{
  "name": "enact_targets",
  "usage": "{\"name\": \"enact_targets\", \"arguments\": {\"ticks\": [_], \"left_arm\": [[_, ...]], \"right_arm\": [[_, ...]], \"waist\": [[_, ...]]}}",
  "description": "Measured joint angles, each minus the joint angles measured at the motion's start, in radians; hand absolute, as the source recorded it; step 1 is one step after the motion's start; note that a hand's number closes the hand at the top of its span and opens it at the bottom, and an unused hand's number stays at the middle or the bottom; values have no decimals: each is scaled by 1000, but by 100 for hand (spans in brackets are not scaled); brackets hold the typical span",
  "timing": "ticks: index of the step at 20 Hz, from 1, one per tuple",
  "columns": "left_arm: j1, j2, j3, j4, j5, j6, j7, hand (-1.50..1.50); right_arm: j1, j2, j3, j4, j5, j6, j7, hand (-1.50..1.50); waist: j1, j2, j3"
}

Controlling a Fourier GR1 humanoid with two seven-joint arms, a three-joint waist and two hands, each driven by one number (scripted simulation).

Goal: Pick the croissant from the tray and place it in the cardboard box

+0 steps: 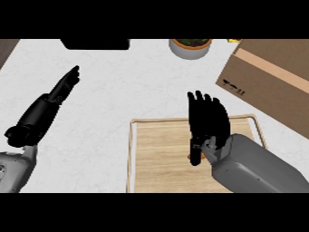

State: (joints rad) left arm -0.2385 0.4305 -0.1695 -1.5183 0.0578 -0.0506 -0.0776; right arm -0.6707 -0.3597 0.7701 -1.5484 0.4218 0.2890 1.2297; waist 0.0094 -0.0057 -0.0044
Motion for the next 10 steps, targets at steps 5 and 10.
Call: {"name": "enact_targets", "arguments": {"ticks": [5,10], "left_arm": [[5,-6,5,-3,-7,5,3,0],[10,-8,16,4,-6,-4,-5,0]], "right_arm": [[-18,51,1,68,53,17,0,-150],[-19,100,-9,126,97,32,-1,-150]], "waist": [[-8,-2,1],[-12,-1,2]]}}
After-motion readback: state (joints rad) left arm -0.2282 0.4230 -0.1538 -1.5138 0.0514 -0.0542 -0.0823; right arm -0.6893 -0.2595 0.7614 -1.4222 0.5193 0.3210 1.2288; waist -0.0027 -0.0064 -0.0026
